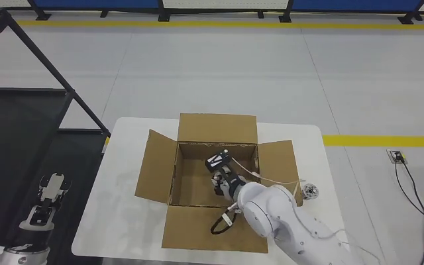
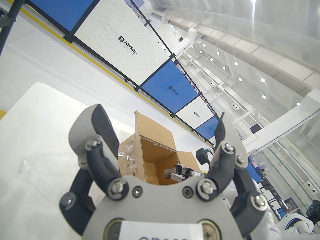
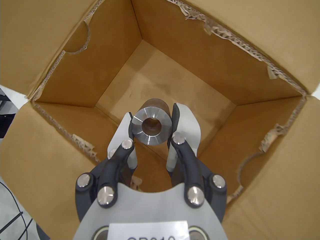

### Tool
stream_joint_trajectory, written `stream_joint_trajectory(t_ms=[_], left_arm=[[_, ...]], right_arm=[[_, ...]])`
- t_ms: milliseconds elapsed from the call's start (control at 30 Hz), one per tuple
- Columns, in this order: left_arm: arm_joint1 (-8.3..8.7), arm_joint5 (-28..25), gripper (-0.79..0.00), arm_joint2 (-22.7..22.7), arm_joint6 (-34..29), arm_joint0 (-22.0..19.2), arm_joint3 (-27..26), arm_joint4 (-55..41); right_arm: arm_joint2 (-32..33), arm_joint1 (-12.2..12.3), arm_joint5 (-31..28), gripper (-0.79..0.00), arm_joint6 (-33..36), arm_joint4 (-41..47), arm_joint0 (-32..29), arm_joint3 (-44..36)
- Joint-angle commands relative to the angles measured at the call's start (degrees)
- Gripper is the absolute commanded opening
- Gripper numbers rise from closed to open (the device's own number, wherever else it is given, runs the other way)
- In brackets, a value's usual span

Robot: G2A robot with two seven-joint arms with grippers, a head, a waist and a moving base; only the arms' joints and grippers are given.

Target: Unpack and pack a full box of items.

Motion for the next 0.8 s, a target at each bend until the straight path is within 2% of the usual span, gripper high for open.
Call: stream_joint_trajectory(t_ms=[0, 600, 667, 767], left_arm=[[0.0, 0.0, 0.0, 0.0, 0.0, 0.0, 0.0, 0.0], [0.0, 0.0, 0.0, 0.0, 0.0, 0.0, 0.0, 0.0], [0.0, 0.0, 0.0, 0.0, 0.0, 0.0, 0.0, 0.0], [0.0, 0.0, 0.0, 0.0, 0.0, 0.0, 0.0, 0.0]], right_arm=[[-0.32, -0.33, -0.18, -0.785, 0.19, 1.49, 0.7, 1.28], [-0.24, -0.34, -0.32, -0.785, -0.3, 1.64, 0.55, 1.28], [-0.35, -0.73, -2.52, -0.785, -2.27, 2.85, 0.69, 3.37], [-3.19, -2.58, -4.73, -0.785, -2.26, 4.07, 4.7, 9.81]])
